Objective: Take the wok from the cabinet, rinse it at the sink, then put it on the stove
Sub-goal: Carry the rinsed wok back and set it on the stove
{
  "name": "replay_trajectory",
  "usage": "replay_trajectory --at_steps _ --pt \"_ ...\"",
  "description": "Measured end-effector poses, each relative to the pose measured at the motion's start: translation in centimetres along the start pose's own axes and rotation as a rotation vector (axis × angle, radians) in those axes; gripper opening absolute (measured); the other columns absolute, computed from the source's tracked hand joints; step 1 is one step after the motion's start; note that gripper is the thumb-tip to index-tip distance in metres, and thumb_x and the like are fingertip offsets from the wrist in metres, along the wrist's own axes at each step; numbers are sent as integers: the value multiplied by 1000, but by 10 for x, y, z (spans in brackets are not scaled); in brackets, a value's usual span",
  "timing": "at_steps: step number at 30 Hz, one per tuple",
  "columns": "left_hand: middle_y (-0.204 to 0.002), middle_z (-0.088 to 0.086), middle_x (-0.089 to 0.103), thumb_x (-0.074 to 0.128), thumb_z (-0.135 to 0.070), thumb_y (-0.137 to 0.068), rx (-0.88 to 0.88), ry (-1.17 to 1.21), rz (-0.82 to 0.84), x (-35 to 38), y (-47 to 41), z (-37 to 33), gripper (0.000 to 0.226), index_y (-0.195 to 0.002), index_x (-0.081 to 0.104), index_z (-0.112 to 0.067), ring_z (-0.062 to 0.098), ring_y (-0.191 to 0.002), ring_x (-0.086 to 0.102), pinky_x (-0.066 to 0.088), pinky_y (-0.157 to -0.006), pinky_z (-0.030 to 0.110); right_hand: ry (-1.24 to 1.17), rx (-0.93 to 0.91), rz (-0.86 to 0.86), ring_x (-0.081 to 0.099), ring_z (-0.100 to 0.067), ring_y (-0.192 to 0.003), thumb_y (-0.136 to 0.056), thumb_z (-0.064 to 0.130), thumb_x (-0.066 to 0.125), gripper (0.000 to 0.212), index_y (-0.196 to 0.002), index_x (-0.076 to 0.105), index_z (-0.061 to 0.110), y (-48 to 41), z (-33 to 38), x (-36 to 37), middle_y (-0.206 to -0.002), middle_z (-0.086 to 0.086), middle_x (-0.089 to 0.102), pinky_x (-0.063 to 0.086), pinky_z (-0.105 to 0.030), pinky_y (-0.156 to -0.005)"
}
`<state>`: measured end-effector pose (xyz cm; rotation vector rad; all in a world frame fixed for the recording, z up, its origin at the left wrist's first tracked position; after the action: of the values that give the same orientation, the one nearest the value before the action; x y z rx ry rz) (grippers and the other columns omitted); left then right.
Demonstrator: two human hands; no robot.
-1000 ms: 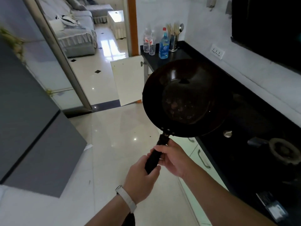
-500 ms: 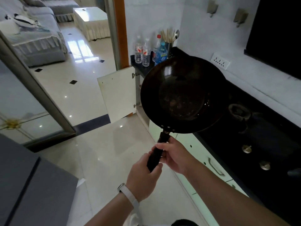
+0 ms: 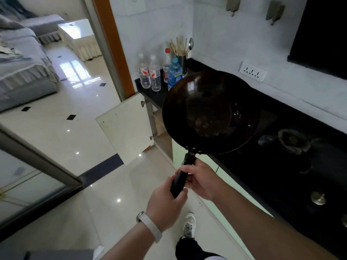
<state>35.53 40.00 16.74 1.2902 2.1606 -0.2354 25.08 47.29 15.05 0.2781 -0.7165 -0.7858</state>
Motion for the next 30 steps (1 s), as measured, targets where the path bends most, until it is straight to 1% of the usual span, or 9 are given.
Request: replay_trajectory --at_steps 4,8,13,16,19,22,24,26,30 --pt "-60 -6 59 64 -34 -82 7 -76 47 1 -69 -19 11 -84 54 -31 5 -45 49 44 -47 25 -66 5 -21 69 -29 -79 -94 -2 56 15 -106 50 4 -52 37 -17 -85 -17 65 57 -36 -68" --pt "-65 -4 60 62 -36 -81 13 -113 65 13 -124 -41 11 -82 53 -29 9 -49 51 48 -50 31 -125 9 -19 69 -29 -79 -94 -2 55 15 -107 52 5 -87 74 -38 -84 -16 65 58 -37 -70" --pt "-62 -4 57 63 -32 -82 17 -126 90 31 -178 -60 13 -78 52 -27 9 -48 47 40 -47 25 -143 10 -51 70 -30 -79 -94 -1 56 19 -112 52 4 -122 111 -64 -82 -16 66 58 -36 -66" --pt "-61 -5 57 63 -31 -84 26 -135 134 37 -202 -70 12 -80 53 -26 5 -45 46 36 -44 18 -169 5 -78 70 -29 -78 -94 -1 57 20 -113 53 4 -137 123 -75 -82 -16 66 57 -34 -63" --pt "-60 -7 55 63 -28 -86 53 -146 178 41 -228 -78 15 -77 52 -29 2 -42 45 34 -42 16 -175 -10 -132 69 -31 -81 -93 0 59 26 -116 51 4 -153 135 -85 -94 -22 64 56 -33 -59" --pt "-63 -6 59 63 -29 -87 73 -173 227 49 -250 -79 14 -80 52 -34 3 -43 47 38 -44 18 -251 -7 -187 71 -30 -77 -92 -1 60 19 -107 50 6 -168 139 -98 -92 -21 66 58 -35 -61" --pt "-65 -3 61 63 -32 -88 75 -172 265 54 -265 -76 11 -82 53 -33 6 -46 48 41 -45 23 -274 -7 -221 71 -32 -81 -91 -2 61 20 -105 50 6 -177 141 -105 -89 -19 67 59 -36 -64" --pt "-66 -1 62 62 -36 -89 87 -172 304 60 -282 -74 11 -84 55 -28 10 -49 49 43 -48 27 -297 -20 -249 70 -33 -84 -91 -2 61 23 -108 49 7 -187 145 -112 -88 -20 66 59 -37 -65" --pt "-62 -5 57 62 -35 -90 117 -143 403 68 -323 -67 16 -81 54 -23 7 -47 46 39 -46 23 -354 -31 -322 71 -32 -81 -91 -2 61 34 -120 47 8 -212 154 -119 -87 -19 66 59 -36 -63"
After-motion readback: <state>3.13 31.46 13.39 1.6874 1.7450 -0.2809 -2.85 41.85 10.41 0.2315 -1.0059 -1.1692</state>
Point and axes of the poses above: each hand's wrist, its own y-axis away from the middle knuckle, its own x-axis out of the palm, z = x × y, the point moved 7 cm from there along -y, towards the middle knuckle
